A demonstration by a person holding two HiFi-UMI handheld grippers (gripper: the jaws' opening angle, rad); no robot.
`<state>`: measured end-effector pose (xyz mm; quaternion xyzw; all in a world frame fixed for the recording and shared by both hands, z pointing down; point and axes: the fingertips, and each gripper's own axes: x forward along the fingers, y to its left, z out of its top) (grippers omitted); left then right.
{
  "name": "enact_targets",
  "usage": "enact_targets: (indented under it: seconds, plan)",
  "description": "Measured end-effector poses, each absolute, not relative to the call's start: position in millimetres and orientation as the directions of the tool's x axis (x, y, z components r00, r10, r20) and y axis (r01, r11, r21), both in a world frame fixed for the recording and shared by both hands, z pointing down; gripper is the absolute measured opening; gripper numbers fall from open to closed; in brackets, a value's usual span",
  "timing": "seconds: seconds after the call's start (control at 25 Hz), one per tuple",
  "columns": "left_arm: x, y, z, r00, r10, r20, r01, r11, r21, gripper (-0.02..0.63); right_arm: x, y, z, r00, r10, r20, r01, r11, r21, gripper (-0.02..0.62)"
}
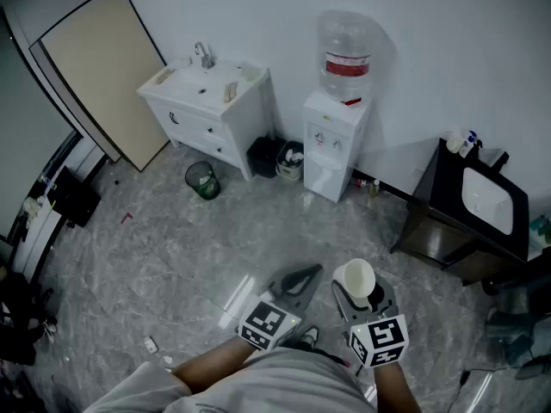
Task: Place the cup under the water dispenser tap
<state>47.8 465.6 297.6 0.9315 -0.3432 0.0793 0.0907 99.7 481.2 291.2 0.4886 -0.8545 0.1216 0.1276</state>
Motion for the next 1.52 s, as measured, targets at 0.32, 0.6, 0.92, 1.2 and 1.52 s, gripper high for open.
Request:
enact_targets:
  seconds: [0.32, 0.6, 0.92, 1.2, 1.52]
  plan:
    - [53, 459, 300, 0.730, -0.653, 0.203, -0.679, -0.728, 0.095, 0.003, 110, 476, 296, -0.508, -0.795, 0.331, -0.854, 0.514, -0.074, 0.258]
    - [43, 428, 307, 0.720, -0.662, 0.207, -0.688, -0.719, 0.093, 0.003, 103, 442, 299, -0.519, -0.793, 0.319, -0.848, 0.523, -0.081, 0.258]
    - [20, 330, 317, 0.726, -0.661, 0.187, -0.683, -0.726, 0.083, 0.003, 84, 345, 316, -0.506, -0.800, 0.323, -0.858, 0.506, -0.090, 0.258]
    - [-12, 217, 317, 0.764, -0.626, 0.159, -0.641, -0.764, 0.070, 0.003, 54, 230, 322, -0.458, -0.830, 0.319, -0.885, 0.459, -0.076, 0.258]
    - [-26, 115, 332, 0.798, -0.583, 0.154, -0.597, -0.799, 0.071, 0.003, 41, 124, 344, -0.419, -0.838, 0.348, -0.901, 0.430, -0.050, 0.258]
